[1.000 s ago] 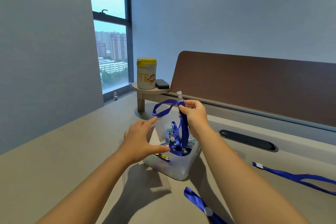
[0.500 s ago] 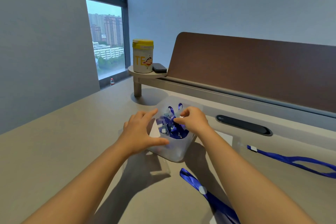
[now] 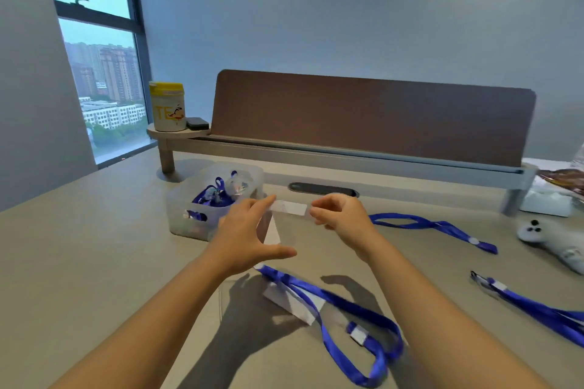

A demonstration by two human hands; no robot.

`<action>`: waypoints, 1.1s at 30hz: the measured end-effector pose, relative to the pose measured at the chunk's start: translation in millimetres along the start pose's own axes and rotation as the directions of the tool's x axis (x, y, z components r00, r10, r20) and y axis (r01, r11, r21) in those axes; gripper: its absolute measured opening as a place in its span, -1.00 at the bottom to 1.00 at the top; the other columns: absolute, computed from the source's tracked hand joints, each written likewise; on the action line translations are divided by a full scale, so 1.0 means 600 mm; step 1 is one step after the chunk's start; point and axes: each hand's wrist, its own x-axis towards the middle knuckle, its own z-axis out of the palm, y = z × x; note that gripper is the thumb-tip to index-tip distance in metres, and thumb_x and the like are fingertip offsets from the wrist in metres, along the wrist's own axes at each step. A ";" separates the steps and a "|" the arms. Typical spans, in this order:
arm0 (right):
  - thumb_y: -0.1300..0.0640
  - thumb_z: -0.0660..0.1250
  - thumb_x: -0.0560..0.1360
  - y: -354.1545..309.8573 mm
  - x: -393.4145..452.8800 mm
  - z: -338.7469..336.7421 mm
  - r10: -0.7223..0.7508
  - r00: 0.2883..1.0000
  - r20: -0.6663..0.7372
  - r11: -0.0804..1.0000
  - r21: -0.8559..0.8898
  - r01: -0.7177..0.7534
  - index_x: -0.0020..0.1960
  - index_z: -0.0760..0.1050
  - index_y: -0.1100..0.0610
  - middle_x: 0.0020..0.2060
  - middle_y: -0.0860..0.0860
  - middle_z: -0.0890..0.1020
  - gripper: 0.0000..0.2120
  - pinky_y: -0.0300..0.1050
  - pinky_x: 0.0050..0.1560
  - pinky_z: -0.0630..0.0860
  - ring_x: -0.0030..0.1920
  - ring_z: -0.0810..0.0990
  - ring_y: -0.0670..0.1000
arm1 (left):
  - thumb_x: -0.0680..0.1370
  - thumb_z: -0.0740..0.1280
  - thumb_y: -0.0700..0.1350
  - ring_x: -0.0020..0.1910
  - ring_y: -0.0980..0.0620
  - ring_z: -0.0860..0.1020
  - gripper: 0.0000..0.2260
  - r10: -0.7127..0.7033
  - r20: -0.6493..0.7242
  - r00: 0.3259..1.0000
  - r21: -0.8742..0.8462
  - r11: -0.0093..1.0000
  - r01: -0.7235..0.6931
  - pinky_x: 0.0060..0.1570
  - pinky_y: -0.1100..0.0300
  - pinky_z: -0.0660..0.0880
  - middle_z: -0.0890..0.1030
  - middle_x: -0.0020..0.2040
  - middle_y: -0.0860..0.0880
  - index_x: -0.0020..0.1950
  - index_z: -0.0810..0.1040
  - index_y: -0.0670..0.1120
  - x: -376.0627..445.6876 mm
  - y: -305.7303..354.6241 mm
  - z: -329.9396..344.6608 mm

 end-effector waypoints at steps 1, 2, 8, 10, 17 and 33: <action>0.14 0.27 0.50 0.018 -0.025 -0.022 0.018 1.000 -0.023 1.000 -0.021 -0.019 0.15 0.47 0.21 -0.05 0.02 0.54 -0.74 -0.25 -0.11 0.44 -0.07 0.51 -0.06 | 0.27 0.46 0.14 0.41 -0.08 0.22 -0.15 0.027 0.021 0.999 -0.015 1.000 -0.027 0.37 -0.12 0.27 0.24 0.45 -0.06 0.44 0.10 0.06 -0.005 0.021 0.023; 0.14 0.27 0.50 0.038 -0.048 -0.045 0.043 0.998 -0.049 0.998 -0.048 -0.046 0.15 0.47 0.20 -0.03 0.04 0.55 -0.74 -0.28 -0.12 0.44 -0.05 0.51 -0.05 | 0.27 0.46 0.15 0.41 -0.07 0.22 -0.14 0.053 0.045 0.998 -0.031 0.998 -0.052 0.37 -0.12 0.27 0.24 0.45 -0.06 0.44 0.09 0.05 -0.010 0.042 0.047; 0.15 0.27 0.50 0.151 -0.135 -0.190 0.232 0.942 -0.242 0.953 -0.139 -0.270 0.19 0.46 0.19 0.12 0.10 0.57 -0.72 -0.22 -0.05 0.46 0.05 0.50 -0.02 | 0.28 0.44 0.17 0.38 -0.01 0.26 -0.19 0.185 0.217 0.958 -0.056 0.983 -0.177 0.36 0.02 0.27 0.27 0.44 -0.02 0.42 0.15 0.01 0.001 0.169 0.173; 0.16 0.27 0.50 0.186 -0.144 -0.227 0.275 0.909 -0.312 0.931 -0.149 -0.333 0.19 0.47 0.19 0.14 0.09 0.57 -0.73 -0.17 0.01 0.50 0.06 0.50 -0.02 | 0.29 0.44 0.16 0.37 -0.01 0.26 -0.21 0.216 0.265 0.940 -0.051 0.976 -0.210 0.35 0.04 0.27 0.28 0.43 -0.02 0.41 0.16 0.00 0.019 0.201 0.204; 0.15 0.25 0.51 0.268 -0.127 -0.292 0.259 0.863 -0.435 0.800 -0.403 -0.443 0.18 0.48 0.19 0.17 0.08 0.56 -0.74 -0.13 0.08 0.43 0.13 0.53 0.06 | 0.26 0.47 0.15 0.37 -0.01 0.25 -0.19 0.234 0.366 0.901 -0.009 0.969 -0.248 0.38 0.02 0.25 0.29 0.42 0.01 0.41 0.17 0.02 0.075 0.244 0.292; 0.27 0.14 0.54 0.260 -0.123 -0.299 0.321 0.939 -0.124 0.729 -0.601 -0.329 0.30 0.43 0.06 0.26 0.09 0.50 -0.64 -0.06 0.18 0.45 0.16 0.53 0.11 | 0.30 0.36 0.28 0.38 -0.05 0.17 -0.20 0.146 0.534 0.833 0.210 0.931 -0.298 0.38 -0.02 0.11 0.24 0.42 0.00 0.43 0.06 0.14 0.086 0.233 0.340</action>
